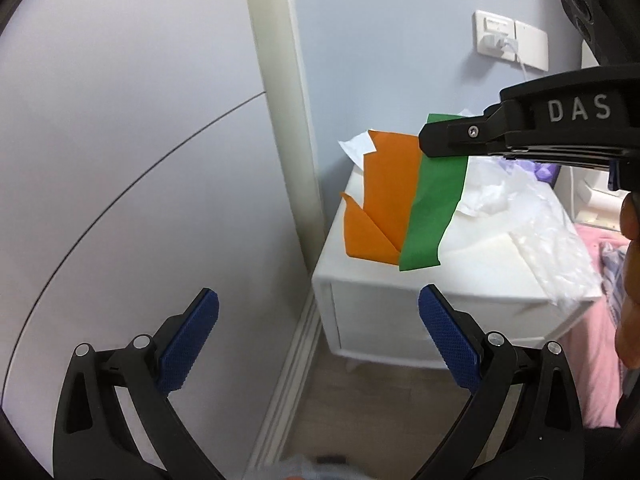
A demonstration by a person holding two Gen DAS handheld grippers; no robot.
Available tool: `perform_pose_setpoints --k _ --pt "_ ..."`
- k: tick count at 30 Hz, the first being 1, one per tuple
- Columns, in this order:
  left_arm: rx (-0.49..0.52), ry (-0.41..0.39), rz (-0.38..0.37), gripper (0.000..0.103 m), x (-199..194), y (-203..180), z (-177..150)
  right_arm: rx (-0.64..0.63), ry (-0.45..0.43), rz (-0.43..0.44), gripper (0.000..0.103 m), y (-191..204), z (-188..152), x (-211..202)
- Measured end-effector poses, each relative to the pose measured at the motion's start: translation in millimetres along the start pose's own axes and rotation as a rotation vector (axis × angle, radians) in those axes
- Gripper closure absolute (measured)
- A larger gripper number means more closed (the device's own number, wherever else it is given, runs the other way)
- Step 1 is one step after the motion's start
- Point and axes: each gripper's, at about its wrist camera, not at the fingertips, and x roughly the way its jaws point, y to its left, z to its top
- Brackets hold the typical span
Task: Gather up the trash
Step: 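Lift the paper with the right tool and carry it over the bin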
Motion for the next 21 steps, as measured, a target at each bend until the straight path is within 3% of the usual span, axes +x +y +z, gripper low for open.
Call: perform_pose_setpoints --k 9,21 --pt "-0.084 0.026 0.096 0.006 -81.6 8.5 -57.0 -0.105 0.047 0.099 0.099 56.5 -52.3 -61.1" --pt "-0.151 0.119 0.19 0.006 -138.4 16.0 -152.8 -0.211 0.2 0.198 0.099 114.2 -144.8 -83.3"
